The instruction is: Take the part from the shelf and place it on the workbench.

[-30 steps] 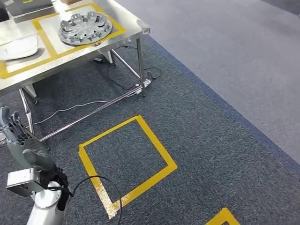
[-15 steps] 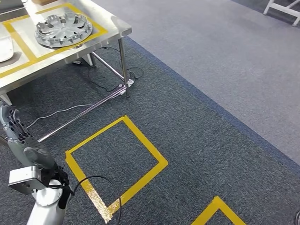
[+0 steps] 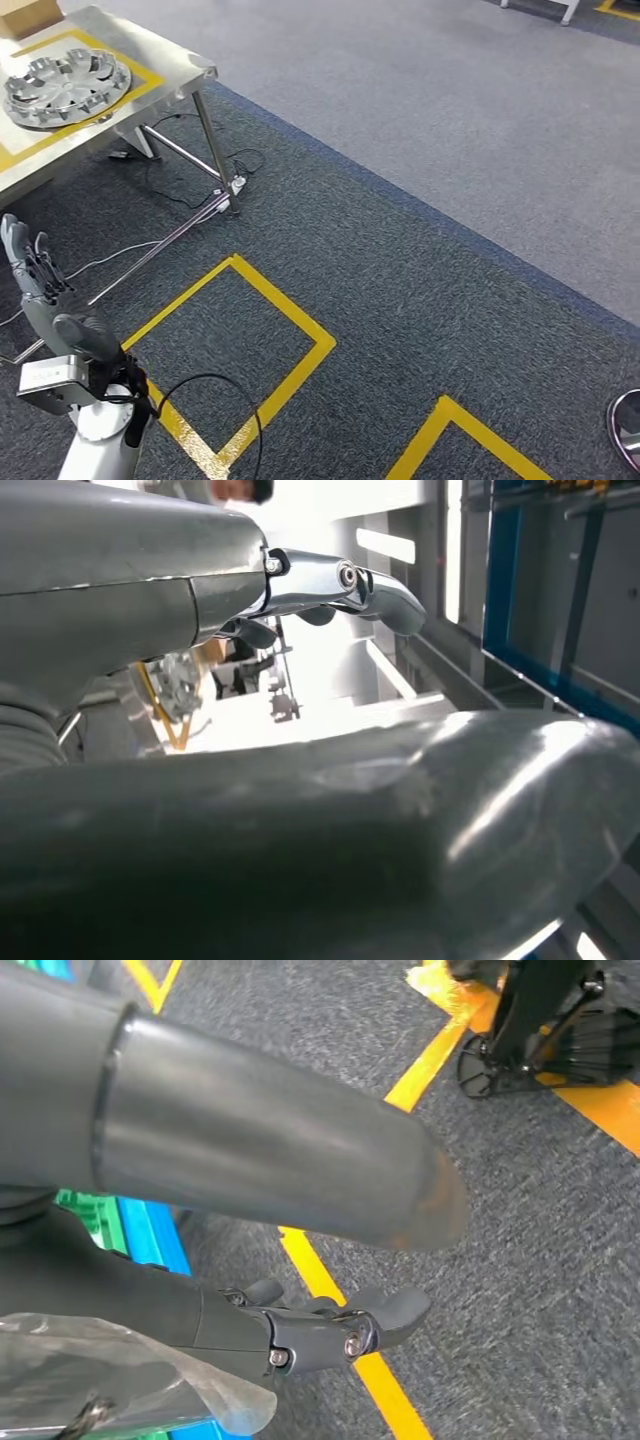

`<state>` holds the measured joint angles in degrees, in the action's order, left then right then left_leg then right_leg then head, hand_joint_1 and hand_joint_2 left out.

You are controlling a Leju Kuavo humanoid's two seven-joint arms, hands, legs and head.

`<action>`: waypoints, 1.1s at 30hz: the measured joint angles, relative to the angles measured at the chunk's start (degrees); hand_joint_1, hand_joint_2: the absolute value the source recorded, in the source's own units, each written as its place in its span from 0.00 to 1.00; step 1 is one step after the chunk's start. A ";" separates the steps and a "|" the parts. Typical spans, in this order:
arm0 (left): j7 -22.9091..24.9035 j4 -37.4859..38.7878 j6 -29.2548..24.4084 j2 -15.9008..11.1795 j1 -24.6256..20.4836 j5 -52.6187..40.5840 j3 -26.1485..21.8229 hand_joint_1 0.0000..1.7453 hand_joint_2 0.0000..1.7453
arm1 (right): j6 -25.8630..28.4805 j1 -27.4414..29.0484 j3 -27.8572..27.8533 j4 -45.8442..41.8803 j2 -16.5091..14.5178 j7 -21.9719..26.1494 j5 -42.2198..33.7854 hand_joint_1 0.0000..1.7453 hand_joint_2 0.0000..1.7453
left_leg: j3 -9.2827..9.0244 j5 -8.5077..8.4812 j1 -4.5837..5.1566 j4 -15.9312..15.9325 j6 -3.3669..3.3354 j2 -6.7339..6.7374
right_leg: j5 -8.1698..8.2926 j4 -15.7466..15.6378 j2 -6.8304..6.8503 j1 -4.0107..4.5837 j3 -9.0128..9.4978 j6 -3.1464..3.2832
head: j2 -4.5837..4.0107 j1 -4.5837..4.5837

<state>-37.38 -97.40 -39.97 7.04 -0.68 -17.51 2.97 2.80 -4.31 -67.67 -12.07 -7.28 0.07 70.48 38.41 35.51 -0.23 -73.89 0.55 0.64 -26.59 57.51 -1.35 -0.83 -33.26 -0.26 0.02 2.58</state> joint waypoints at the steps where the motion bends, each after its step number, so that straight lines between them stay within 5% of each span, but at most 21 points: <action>1: 0.03 0.07 -0.01 -0.02 0.01 0.01 0.02 0.00 0.00 | -0.08 0.03 0.00 0.00 0.00 -0.02 0.02 0.00 0.00 | 0.31 -0.32 0.00 -0.78 -0.06 -0.07 | 0.03 0.03 -0.63 0.03 -0.02 0.02 | 0.00 0.01; 3: 0.11 0.15 -0.01 -0.03 -0.01 0.01 0.08 0.00 0.00 | -0.21 0.09 0.00 0.00 -0.01 -0.09 0.11 0.00 0.00 | -2.09 -4.01 0.00 4.34 -0.41 -0.65 | 0.07 0.13 -1.97 0.04 0.05 -0.02 | 0.00 0.02; 5: 0.16 0.17 -0.01 -0.07 -0.06 -0.01 0.13 0.00 0.00 | -0.31 0.01 0.00 0.00 -0.11 -0.18 0.21 0.00 0.00 | -5.58 -7.21 -0.09 11.98 -0.91 -2.62 | 0.17 0.29 -3.21 0.06 -0.07 -0.26 | 0.00 -0.02; 7: 0.19 0.22 -0.01 -0.11 -0.15 -0.01 0.20 0.00 0.00 | -0.33 -0.08 -0.01 0.00 -0.21 -0.26 0.29 0.00 0.00 | -6.78 -7.70 -0.05 15.04 -1.17 -3.78 | 0.46 0.37 -4.17 -0.08 -0.63 -0.88 | 0.00 -0.04; 9: 0.21 0.25 -0.01 -0.13 -0.30 -0.03 0.33 0.00 0.00 | -0.37 0.09 -0.01 -0.01 -0.21 -0.36 0.38 0.00 0.00 | -6.75 -7.97 -0.02 15.53 -1.56 -2.99 | 0.76 0.27 -4.88 -0.32 -1.19 -1.66 | 0.00 -0.03; 11: 0.22 0.26 -0.01 -0.10 -0.49 -0.06 0.55 0.00 0.00 | -0.41 0.28 -0.01 -0.01 -0.21 -0.45 0.46 0.00 0.00 | -6.92 -8.44 -0.22 16.22 -2.26 -1.90 | -0.25 1.67 -3.37 -0.20 -2.20 -2.23 | 0.00 -0.22; 14: 0.23 0.32 0.01 -0.08 -0.53 -0.08 0.78 0.00 0.00 | -0.48 0.09 -0.01 0.00 -0.25 -0.49 0.51 0.00 0.00 | -6.78 -8.70 -0.16 16.53 -2.84 -0.01 | -5.30 11.54 0.39 -0.06 -7.02 -2.82 | 0.00 -0.78; 16: 0.24 0.43 0.01 -0.09 -0.49 -0.07 0.84 0.00 0.00 | -0.49 0.10 -0.01 0.00 -0.25 -0.49 0.51 0.00 0.00 | -6.69 -8.69 -0.09 16.51 -2.85 1.34 | -6.62 16.34 0.98 -0.13 -9.09 -3.09 | 0.00 -0.83; 17: 0.24 0.49 0.01 -0.09 -0.49 -0.07 0.91 0.00 0.00 | -0.49 0.17 -0.01 0.00 -0.24 -0.49 0.51 0.00 0.00 | -6.69 -8.68 -0.09 16.49 -2.83 1.93 | -5.74 15.55 1.17 -0.16 -8.50 -3.15 | 0.00 -0.84; 20: 0.24 0.59 0.01 -0.10 -0.55 -0.07 1.06 0.00 0.00 | -0.48 0.16 -0.02 0.00 -0.25 -0.50 0.51 0.00 0.00 | -6.79 -8.39 0.13 16.24 -2.36 3.40 | -1.22 4.38 3.74 -0.09 -2.10 -2.84 | 0.00 -0.90; 22: 0.25 0.60 0.01 -0.13 -0.59 -0.08 1.08 0.00 0.00 | -0.49 -0.04 -0.02 0.00 -0.26 -0.49 0.52 0.00 0.00 | -6.81 -8.22 0.53 16.01 -1.76 4.25 | -0.43 0.32 5.03 0.17 0.18 -2.13 | 0.00 -0.81; 24: 0.33 0.60 0.01 -0.14 -0.60 -0.09 1.14 0.00 0.00 | -0.49 -0.02 -0.02 0.00 -0.26 -0.51 0.58 0.00 0.00 | -6.91 -8.20 0.59 16.02 -1.23 5.10 | -0.30 0.15 4.10 0.33 0.11 -1.33 | 0.00 -0.69; 26: 0.42 0.60 0.01 -0.14 -0.61 -0.09 1.17 0.00 0.00 | -0.49 0.10 -0.02 0.00 -0.26 -0.60 0.65 0.00 0.00 | -6.59 -6.97 0.30 14.78 -0.58 3.75 | 0.00 -0.04 3.10 0.20 0.07 -0.61 | 0.00 -0.62; 28: 0.46 0.62 0.01 -0.26 -0.49 -0.08 1.17 0.00 0.00 | -0.49 0.06 -0.02 0.00 -0.26 -0.74 0.67 0.00 0.00 | -4.40 -3.53 0.03 9.27 -0.12 1.03 | 0.23 -0.17 2.02 0.03 0.06 -0.04 | 0.00 -0.39; 30: 0.57 0.75 -0.01 -0.42 -0.25 -0.04 1.18 0.00 0.00 | -0.49 -0.01 -0.02 0.00 -0.26 -0.89 0.68 0.00 0.00 | -1.14 -0.27 -0.02 1.82 -0.05 -0.01 | 0.31 -0.15 0.77 0.10 -0.03 0.19 | 0.00 -0.30; 32: 0.76 0.92 -0.01 -0.48 -0.08 -0.01 1.19 0.00 0.00 | -0.49 0.05 -0.03 0.00 -0.26 -1.03 0.67 0.00 0.00 | -0.32 -0.85 -0.02 0.11 -0.20 -0.18 | 0.36 -0.09 -0.59 0.18 -0.06 0.23 | 0.00 -0.31; 33: 0.84 0.97 -0.02 -0.49 -0.05 0.00 1.18 0.00 0.00 | -0.49 0.08 -0.03 0.00 -0.26 -1.07 0.68 0.00 0.00 | -1.40 -2.69 -0.02 2.48 -0.38 -0.41 | 0.38 -0.02 -1.26 0.19 -0.04 0.23 | 0.00 -0.31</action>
<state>-36.54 -96.43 -39.98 6.56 -0.73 -17.51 4.15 2.32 -4.23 -67.70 -12.06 -7.54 -1.00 71.16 37.02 32.82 -0.25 -71.42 0.16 0.23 -26.21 57.49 -2.62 -0.64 -33.30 -0.03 0.02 2.27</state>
